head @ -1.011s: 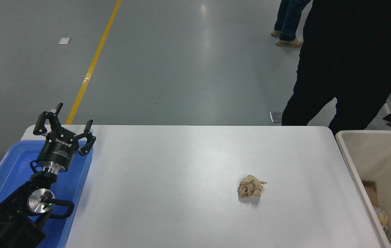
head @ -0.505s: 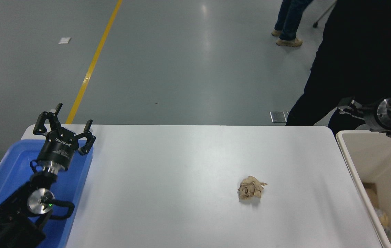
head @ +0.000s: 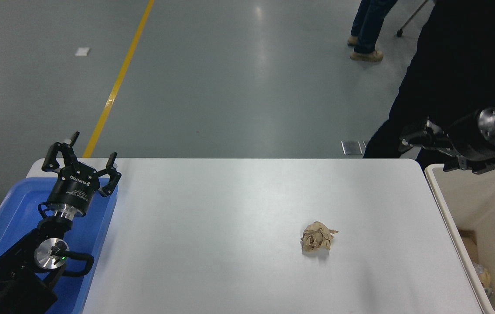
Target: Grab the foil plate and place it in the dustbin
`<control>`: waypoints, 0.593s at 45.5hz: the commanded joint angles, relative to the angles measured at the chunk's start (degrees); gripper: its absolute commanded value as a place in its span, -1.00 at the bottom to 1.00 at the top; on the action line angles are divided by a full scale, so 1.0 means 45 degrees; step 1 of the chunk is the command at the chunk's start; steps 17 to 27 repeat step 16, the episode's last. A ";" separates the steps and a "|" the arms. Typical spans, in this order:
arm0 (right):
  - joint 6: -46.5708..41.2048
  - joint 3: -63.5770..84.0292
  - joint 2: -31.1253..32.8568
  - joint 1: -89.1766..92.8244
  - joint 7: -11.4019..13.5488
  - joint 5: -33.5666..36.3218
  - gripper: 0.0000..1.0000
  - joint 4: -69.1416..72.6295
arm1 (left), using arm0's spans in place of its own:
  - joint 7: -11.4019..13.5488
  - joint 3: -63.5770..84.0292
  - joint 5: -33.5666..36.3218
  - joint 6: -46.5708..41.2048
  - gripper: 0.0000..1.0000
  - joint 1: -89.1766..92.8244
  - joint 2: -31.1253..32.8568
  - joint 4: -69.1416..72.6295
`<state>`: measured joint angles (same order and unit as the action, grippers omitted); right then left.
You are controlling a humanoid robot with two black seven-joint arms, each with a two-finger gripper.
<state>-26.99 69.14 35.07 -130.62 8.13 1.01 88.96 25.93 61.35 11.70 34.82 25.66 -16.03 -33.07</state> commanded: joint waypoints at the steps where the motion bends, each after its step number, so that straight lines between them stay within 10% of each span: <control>1: -0.1930 0.0105 -0.0118 -0.1909 0.0011 -0.0068 1.00 0.0700 | 0.0000 0.0000 -0.0003 -0.0003 0.97 0.0000 0.0007 0.0004; 27: -0.2732 0.0085 -0.0684 -0.2672 0.0030 -0.0322 1.00 0.1032 | 0.0000 0.0000 -0.0003 -0.0003 0.97 0.0000 -0.0012 0.0004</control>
